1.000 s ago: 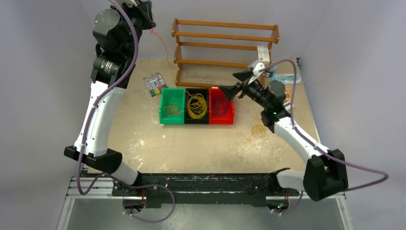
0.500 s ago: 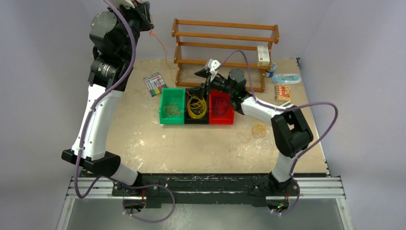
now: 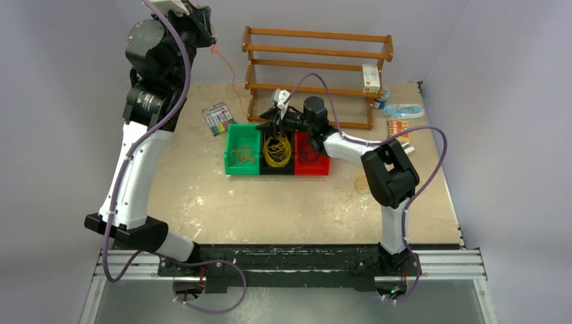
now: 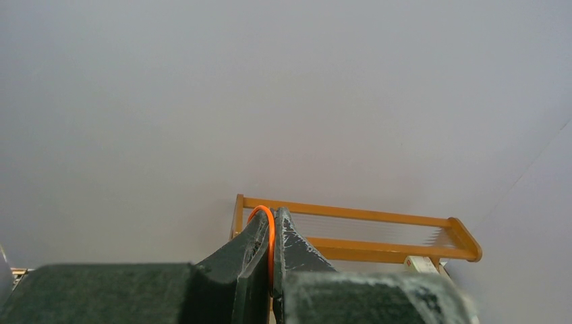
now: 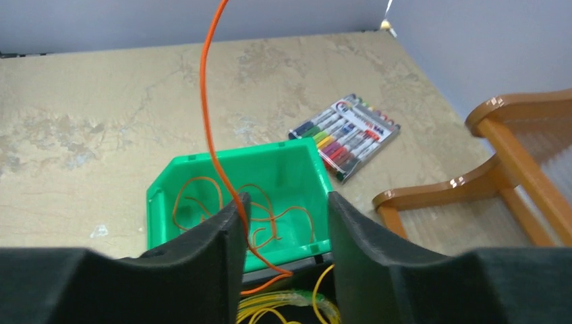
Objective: Untangle the cables
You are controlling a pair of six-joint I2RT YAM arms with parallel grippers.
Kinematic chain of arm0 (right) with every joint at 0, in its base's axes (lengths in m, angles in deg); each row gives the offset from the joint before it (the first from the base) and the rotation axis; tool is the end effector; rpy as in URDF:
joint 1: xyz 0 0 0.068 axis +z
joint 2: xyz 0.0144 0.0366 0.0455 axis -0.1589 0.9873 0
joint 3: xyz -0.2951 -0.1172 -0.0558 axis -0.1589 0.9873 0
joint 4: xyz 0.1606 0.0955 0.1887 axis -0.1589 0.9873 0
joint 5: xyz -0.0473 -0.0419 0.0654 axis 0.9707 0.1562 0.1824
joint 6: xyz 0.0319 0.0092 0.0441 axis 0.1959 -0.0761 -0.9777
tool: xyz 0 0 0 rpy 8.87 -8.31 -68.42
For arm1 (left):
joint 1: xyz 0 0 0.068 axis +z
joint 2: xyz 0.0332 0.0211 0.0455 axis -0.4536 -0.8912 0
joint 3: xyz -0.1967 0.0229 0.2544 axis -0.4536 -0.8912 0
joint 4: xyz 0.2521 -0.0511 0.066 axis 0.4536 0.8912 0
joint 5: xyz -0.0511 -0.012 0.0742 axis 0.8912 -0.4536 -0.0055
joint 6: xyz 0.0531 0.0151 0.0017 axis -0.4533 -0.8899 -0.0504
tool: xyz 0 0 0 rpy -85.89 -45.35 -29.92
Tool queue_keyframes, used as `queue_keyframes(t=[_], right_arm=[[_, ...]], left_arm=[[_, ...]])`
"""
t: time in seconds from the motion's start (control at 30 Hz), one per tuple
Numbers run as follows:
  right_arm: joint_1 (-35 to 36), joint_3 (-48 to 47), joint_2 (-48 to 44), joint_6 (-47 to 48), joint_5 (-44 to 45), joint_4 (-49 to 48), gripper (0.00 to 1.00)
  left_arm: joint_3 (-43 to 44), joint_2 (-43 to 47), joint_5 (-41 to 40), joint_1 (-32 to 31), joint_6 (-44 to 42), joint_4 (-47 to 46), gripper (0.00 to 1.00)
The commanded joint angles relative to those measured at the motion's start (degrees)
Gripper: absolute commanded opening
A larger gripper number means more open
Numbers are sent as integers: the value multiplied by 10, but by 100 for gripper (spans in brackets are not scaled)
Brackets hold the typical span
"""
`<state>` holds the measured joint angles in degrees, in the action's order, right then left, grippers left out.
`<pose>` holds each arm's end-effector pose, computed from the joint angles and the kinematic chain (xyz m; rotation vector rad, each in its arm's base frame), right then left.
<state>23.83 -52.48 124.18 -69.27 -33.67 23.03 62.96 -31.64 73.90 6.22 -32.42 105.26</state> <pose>0.3931 0.2836 0.3060 -1.0380 1.1595 0.8673 0.2641 -0.0910 0.6428 -0.1139 1.3070 -0.3583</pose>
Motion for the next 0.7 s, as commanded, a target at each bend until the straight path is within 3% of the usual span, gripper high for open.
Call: queue_keyframes(t=[0.0, 0.13, 0.37, 0.67], right_arm=[[3, -28, -10, 7, 13, -1, 36], [3, -13, -36, 3, 27, -9, 0], [3, 11, -122, 1, 79, 1, 0], [3, -43, -164, -6, 101, 63, 0]], left_arm=[[-10, 32, -5, 1, -6, -22, 0], [-41, 51, -17, 2, -10, -22, 0], [-156, 104, -50, 1, -14, -14, 0], [-325, 166, -79, 2, 23, -4, 0]])
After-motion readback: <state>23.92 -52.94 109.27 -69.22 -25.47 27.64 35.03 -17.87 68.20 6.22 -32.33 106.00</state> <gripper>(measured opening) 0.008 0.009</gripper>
